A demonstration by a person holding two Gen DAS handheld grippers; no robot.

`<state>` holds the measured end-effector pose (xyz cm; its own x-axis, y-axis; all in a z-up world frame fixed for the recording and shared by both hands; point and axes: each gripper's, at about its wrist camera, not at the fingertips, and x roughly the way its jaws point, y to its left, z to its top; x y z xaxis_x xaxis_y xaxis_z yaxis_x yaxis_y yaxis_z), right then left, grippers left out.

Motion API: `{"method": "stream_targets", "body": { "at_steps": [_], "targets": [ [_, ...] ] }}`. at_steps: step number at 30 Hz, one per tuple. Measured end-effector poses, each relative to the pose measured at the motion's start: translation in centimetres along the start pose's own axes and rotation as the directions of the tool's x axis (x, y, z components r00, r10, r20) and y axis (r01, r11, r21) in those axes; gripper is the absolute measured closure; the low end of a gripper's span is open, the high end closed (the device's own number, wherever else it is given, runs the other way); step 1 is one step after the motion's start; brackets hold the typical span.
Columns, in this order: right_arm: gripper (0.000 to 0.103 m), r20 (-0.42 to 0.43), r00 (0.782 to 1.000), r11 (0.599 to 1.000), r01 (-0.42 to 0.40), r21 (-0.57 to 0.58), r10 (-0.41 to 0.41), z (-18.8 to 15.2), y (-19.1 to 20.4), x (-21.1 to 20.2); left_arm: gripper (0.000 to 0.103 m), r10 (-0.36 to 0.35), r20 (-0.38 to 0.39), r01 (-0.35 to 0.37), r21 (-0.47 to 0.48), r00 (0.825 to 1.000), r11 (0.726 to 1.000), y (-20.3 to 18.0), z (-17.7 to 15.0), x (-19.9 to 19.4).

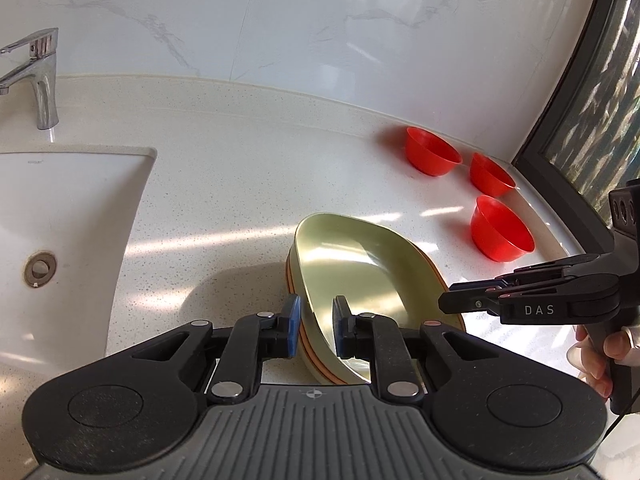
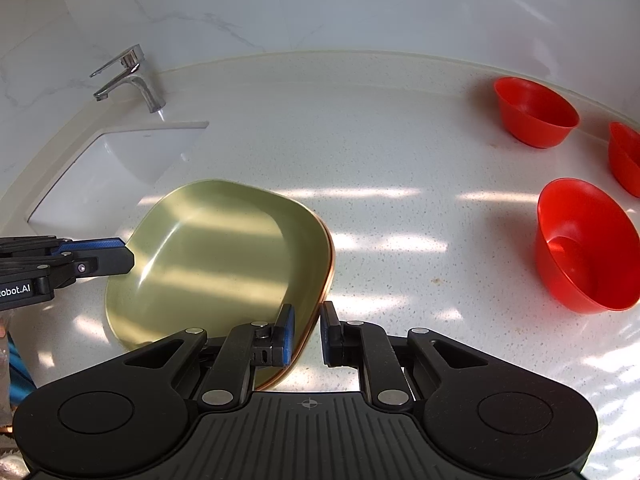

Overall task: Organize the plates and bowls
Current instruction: 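Lower the sage-green plate onto the orange plate and open the left tool, then move the left tool to the red bowl nearest the plate stack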

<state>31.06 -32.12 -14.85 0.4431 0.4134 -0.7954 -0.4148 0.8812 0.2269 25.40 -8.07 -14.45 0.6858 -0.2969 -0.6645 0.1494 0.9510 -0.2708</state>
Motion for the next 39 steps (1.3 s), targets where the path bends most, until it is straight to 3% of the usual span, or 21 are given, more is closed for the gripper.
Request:
{"method": "stream_targets", "body": {
  "at_steps": [18, 19, 22, 26, 34, 39],
  "targets": [
    [0.087, 0.015, 1.0, 0.999, 0.0, 0.039, -0.001, -0.3, 0.1, -0.6, 0.083, -0.004, 0.012, 0.004, -0.013, 1.0, 1.0, 0.0, 0.0, 0.2],
    [0.087, 0.02, 1.0, 0.999, 0.002, 0.041, -0.003, -0.3, 0.1, -0.7, 0.08, -0.006, 0.021, 0.006, -0.006, 1.0, 1.0, -0.1, 0.2, -0.1],
    [0.086, 0.03, 0.999, 0.999, 0.014, 0.046, -0.015, -0.2, 0.3, -1.2, 0.047, -0.001, 0.065, 0.0, 0.025, 0.998, 1.0, -0.5, 0.8, -1.1],
    [0.085, 0.044, 0.998, 0.998, 0.039, 0.054, -0.042, -0.1, 0.9, -2.0, 0.041, -0.009, 0.092, 0.003, 0.066, 0.996, 0.998, -1.4, 1.4, -1.8],
    [0.085, 0.068, 0.99, 0.989, 0.118, 0.093, -0.124, -0.1, 1.8, -4.2, 0.009, -0.07, 0.093, 0.059, 0.12, 0.993, 0.991, -2.6, 2.1, -2.1],
    [0.083, 0.068, 0.978, 0.973, 0.184, 0.14, -0.195, -0.7, 1.6, -5.9, 0.004, -0.127, 0.085, 0.111, 0.17, 0.988, 0.979, -3.9, 2.5, -2.1]
  ]
}}
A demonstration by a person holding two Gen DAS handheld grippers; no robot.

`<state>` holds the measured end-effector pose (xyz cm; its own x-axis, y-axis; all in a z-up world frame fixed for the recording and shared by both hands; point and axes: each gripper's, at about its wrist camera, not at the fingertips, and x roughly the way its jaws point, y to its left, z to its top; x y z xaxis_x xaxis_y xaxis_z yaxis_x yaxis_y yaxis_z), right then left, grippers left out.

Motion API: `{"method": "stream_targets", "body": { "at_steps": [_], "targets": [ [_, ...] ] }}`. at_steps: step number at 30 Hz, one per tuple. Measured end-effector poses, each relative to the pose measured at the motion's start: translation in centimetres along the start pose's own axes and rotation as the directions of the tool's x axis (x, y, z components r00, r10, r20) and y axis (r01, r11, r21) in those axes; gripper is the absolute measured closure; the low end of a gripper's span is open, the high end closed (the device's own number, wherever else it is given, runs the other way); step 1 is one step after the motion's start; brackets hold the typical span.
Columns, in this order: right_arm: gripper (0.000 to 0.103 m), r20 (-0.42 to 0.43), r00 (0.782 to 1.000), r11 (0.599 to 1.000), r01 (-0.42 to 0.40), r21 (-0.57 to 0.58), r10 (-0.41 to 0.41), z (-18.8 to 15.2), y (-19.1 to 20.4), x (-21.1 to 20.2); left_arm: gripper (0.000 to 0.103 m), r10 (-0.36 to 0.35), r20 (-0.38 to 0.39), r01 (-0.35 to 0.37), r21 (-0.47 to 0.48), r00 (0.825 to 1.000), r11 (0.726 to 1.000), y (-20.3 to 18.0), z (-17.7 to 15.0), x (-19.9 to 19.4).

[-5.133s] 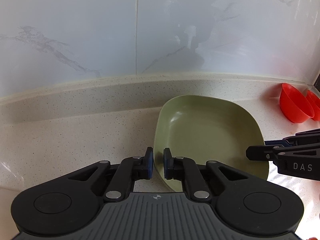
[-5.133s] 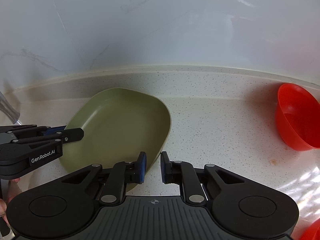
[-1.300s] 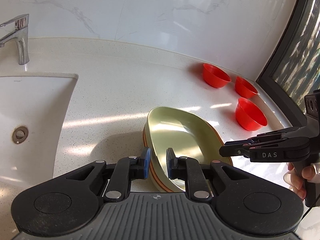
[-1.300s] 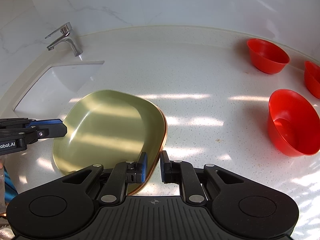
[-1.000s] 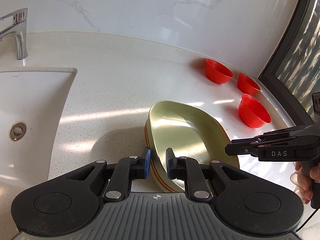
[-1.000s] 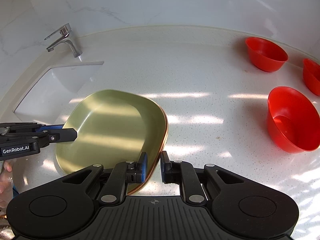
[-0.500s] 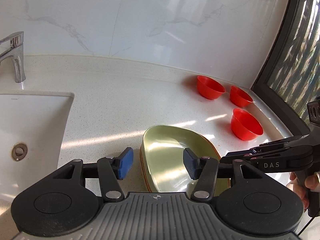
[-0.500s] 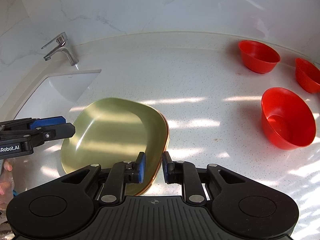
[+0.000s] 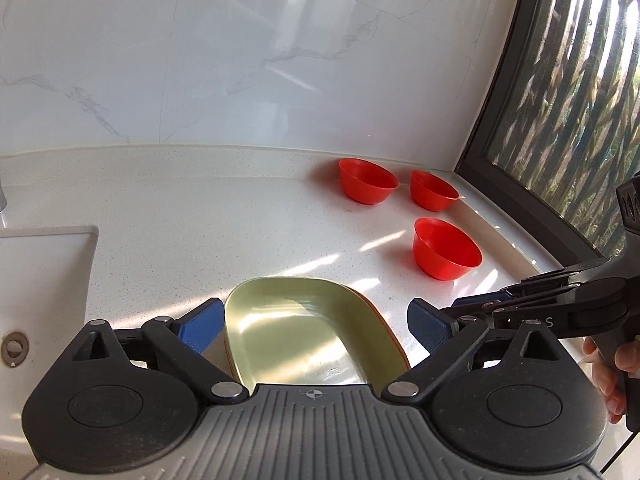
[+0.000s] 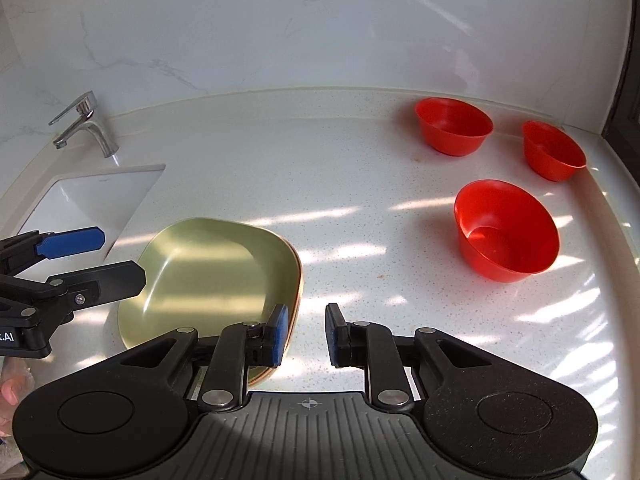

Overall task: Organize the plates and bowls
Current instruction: 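Move the left tool to the red bowl nearest the plate stack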

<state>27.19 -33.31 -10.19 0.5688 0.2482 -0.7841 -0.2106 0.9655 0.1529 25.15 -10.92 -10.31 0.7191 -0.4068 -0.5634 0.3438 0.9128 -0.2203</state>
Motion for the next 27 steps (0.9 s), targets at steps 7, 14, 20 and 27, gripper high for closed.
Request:
{"method": "stream_targets", "body": {
  "at_steps": [7, 14, 20, 27],
  "targets": [
    [0.078, 0.03, 0.997, 0.997, 0.076, 0.022, -0.076, -0.2, -2.5, -2.3, 0.004, -0.03, 0.032, 0.03, 0.02, 0.999, 0.999, -2.4, 0.7, -0.2],
    [0.078, 0.078, 0.994, 0.997, 0.075, 0.014, -0.076, 0.8, -8.2, -3.0, 0.005, 0.027, 0.055, -0.027, 0.006, 0.998, 1.0, -6.2, 1.1, 0.9],
    [0.078, 0.073, 0.997, 1.0, 0.023, -0.009, -0.022, 1.7, -15.1, -2.1, 0.005, 0.113, 0.072, -0.109, -0.057, 0.991, 0.992, -11.0, 2.0, 3.2],
    [0.078, 0.082, 0.996, 0.997, -0.03, -0.073, 0.036, 3.6, -22.0, -0.5, 0.021, 0.212, 0.081, -0.202, -0.111, 0.974, 0.973, -15.6, 3.0, 6.5]
  ]
}}
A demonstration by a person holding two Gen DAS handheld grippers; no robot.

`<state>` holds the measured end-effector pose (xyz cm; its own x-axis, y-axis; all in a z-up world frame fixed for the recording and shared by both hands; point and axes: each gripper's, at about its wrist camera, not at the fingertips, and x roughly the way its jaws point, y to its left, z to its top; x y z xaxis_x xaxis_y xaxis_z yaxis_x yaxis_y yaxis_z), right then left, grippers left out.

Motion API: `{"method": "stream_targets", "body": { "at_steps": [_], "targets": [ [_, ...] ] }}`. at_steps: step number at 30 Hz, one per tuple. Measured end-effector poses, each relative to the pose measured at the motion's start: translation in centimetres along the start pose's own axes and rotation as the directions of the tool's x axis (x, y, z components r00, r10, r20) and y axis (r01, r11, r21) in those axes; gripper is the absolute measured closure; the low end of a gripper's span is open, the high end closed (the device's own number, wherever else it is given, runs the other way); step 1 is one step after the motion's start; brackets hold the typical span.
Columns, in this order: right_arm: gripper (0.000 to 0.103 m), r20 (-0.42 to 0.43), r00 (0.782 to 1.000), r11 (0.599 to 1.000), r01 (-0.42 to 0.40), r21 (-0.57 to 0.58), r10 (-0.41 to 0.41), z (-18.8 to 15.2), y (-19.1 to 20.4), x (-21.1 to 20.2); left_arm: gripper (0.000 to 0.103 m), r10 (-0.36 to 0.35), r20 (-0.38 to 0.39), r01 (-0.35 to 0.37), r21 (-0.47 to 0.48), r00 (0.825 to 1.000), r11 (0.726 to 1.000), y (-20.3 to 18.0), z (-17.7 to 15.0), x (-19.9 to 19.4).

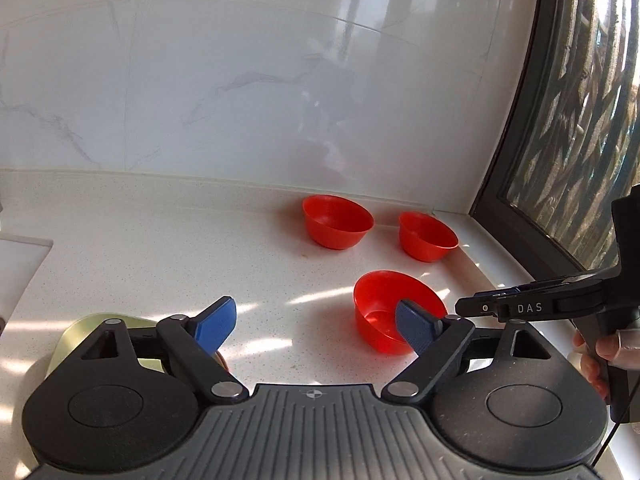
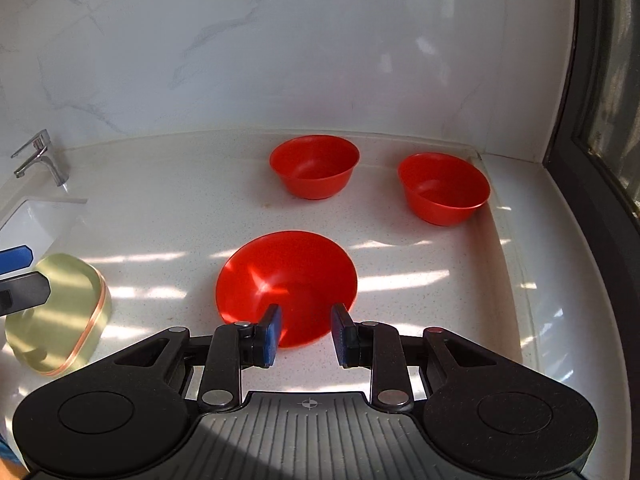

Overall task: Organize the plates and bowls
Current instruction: 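Move the left tool to the red bowl nearest the plate stack, then close the left tool on the red bowl rim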

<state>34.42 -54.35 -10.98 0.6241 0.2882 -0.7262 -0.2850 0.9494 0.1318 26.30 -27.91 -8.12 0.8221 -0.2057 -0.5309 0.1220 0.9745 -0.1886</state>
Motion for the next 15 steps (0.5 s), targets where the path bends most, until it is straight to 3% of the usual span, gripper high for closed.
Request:
{"method": "stream_targets", "body": {
  "at_steps": [8, 15],
  "targets": [
    [0.078, -0.017, 0.995, 0.995, -0.095, -0.006, 0.095, 0.9, -3.6, 2.9, 0.02, 0.073, 0.007, -0.072, -0.035, 0.997, 0.997, -2.9, 0.7, 2.0],
    [0.078, -0.04, 0.992, 0.993, -0.118, 0.026, 0.119, 1.4, -5.6, 5.0, 0.024, 0.059, -0.116, -0.065, -0.053, 0.992, 0.996, -3.4, 1.3, 7.8]
  ]
}}
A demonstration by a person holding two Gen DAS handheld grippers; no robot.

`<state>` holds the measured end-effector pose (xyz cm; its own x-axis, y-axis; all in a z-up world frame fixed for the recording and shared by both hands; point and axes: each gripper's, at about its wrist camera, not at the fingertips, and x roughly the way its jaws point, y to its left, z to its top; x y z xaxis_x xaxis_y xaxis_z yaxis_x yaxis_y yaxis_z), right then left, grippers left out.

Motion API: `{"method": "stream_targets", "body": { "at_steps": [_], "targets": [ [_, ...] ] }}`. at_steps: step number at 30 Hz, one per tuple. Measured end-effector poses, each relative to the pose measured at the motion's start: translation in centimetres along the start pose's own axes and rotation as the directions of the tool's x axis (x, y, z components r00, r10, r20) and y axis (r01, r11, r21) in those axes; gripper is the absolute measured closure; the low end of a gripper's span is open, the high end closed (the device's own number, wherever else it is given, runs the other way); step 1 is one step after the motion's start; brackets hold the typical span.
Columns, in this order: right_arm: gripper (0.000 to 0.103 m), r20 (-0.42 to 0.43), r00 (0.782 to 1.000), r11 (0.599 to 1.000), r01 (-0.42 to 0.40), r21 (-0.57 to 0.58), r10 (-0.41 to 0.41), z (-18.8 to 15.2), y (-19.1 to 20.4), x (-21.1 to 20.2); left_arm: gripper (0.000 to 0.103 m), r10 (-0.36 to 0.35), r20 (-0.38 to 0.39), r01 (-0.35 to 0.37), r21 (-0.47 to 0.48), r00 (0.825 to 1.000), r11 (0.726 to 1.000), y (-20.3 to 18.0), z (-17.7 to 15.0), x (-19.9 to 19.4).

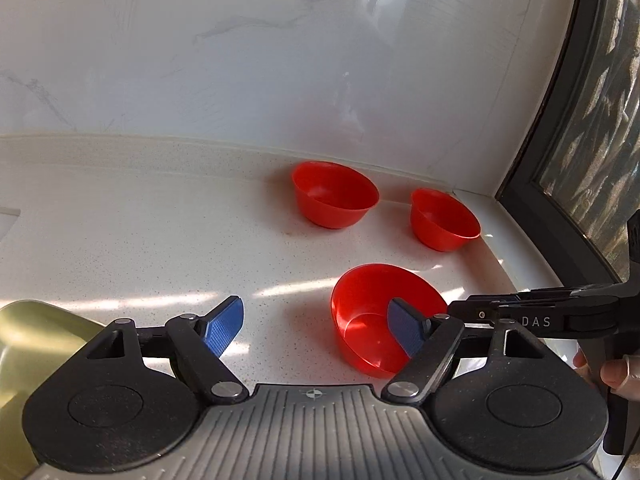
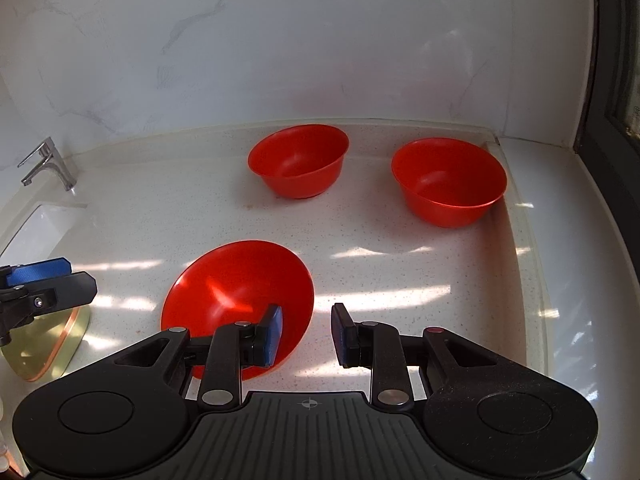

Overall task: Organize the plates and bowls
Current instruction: 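Close the left tool on the red bowl rim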

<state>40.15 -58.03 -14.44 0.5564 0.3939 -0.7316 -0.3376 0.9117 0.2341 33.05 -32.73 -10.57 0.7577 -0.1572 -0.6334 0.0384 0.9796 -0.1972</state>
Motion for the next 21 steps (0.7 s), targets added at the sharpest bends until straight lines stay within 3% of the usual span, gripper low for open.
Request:
{"method": "stream_targets", "body": {
  "at_steps": [3, 11, 13, 14, 19, 21],
  "targets": [
    [0.078, -0.017, 1.0, 0.999, -0.016, 0.031, 0.017, 0.1, -1.0, 0.8, 0.036, -0.015, -0.061, 0.014, -0.014, 0.998, 1.0, -0.3, 0.0, 2.7],
    [0.08, -0.046, 0.996, 0.993, -0.069, 0.094, 0.074, 0.2, -2.1, 2.7, 0.054, -0.032, -0.142, 0.029, -0.02, 0.989, 0.999, -0.4, -0.6, 6.7],
    [0.08, -0.046, 0.996, 0.993, -0.074, 0.094, 0.079, 0.2, -2.0, 2.8, 0.074, -0.027, -0.15, 0.024, -0.019, 0.988, 1.0, -0.5, -0.6, 7.2],
    [0.081, -0.047, 0.996, 0.993, -0.077, 0.093, 0.081, 0.2, -1.9, 2.8, 0.078, -0.028, -0.152, 0.025, -0.021, 0.988, 0.999, -0.4, -0.6, 7.4],
    [0.093, -0.052, 0.994, 0.991, -0.092, 0.099, 0.097, 0.2, -1.9, 3.1, 0.089, -0.053, -0.146, 0.053, -0.008, 0.988, 0.999, -0.8, -0.9, 7.5],
    [0.097, -0.053, 0.992, 0.989, -0.105, 0.107, 0.111, 0.2, -1.8, 3.0, 0.089, -0.051, -0.146, 0.051, 0.002, 0.988, 0.999, -1.1, -1.1, 7.4]
  ]
}}
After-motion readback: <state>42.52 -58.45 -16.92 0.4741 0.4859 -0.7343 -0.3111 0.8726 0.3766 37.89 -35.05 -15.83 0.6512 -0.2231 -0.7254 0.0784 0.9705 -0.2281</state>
